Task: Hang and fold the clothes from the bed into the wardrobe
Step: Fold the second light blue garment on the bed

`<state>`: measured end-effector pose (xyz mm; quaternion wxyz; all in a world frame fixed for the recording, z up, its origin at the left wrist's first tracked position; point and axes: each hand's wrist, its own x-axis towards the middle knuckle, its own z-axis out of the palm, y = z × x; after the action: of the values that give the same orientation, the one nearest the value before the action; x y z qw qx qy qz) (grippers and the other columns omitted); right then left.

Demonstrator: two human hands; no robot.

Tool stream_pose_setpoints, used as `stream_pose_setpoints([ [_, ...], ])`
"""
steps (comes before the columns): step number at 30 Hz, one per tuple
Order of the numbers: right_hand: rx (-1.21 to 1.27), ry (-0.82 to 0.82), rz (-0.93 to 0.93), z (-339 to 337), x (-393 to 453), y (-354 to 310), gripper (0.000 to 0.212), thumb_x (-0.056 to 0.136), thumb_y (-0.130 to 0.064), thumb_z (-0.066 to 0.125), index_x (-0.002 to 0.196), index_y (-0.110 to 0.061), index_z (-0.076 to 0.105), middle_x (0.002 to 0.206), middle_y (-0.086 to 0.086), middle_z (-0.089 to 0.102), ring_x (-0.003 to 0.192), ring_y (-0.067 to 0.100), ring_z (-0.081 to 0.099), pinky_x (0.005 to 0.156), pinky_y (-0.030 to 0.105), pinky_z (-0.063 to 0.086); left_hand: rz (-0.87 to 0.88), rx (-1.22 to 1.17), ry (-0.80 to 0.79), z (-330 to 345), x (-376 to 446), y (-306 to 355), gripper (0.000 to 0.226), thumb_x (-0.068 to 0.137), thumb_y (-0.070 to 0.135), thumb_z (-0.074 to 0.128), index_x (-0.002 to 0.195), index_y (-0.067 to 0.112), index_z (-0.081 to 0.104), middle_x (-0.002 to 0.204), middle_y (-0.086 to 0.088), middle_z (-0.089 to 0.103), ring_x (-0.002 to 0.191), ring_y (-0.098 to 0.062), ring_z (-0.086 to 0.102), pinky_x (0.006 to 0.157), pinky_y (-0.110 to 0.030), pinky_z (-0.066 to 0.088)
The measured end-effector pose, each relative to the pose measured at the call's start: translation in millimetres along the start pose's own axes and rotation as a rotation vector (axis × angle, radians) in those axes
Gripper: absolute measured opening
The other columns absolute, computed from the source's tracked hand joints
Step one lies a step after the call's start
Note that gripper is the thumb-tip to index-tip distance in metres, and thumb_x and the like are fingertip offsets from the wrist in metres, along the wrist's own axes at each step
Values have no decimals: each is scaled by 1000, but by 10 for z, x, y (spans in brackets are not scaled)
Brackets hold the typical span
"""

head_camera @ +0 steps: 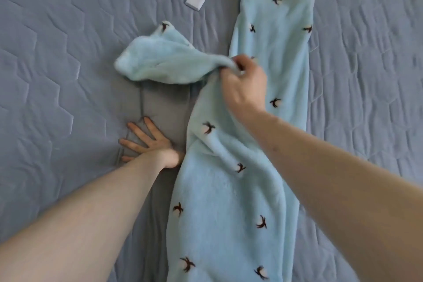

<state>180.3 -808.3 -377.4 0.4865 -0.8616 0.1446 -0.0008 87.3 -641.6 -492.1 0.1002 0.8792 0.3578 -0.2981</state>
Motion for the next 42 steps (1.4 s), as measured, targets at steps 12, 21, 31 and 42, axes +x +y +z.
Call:
stream_pose_setpoints([
  [12,-434,-61,-15,-801,305,584,87,70,-16,66,151,-33,36,153,-6,40,141,24,33,119,45,27,-72,87,-378,-477,-176,103,196,9,93,76,136,21,-56,140,-18,-62,143,-56,-34,115,-78,2],
  [21,35,49,102,-503,922,-147,45,87,-40,67,56,-19,42,47,-13,36,50,5,35,51,25,32,-64,73,-353,-491,-225,147,194,16,89,81,138,20,-54,142,-18,-61,143,-56,-33,115,-77,3],
  [31,-153,0,598,-865,882,335,83,86,-72,62,145,-15,47,133,7,60,110,28,64,95,40,54,-53,87,-400,-565,-255,112,192,20,89,81,137,20,-54,139,-19,-62,142,-57,-34,116,-77,4],
  [42,53,384,371,-987,-436,980,18,100,-30,57,98,-25,74,89,-15,70,74,-6,63,73,15,53,-40,64,-319,-434,-299,42,197,6,88,79,143,28,-48,146,-12,-58,143,-54,-36,113,-80,4],
])
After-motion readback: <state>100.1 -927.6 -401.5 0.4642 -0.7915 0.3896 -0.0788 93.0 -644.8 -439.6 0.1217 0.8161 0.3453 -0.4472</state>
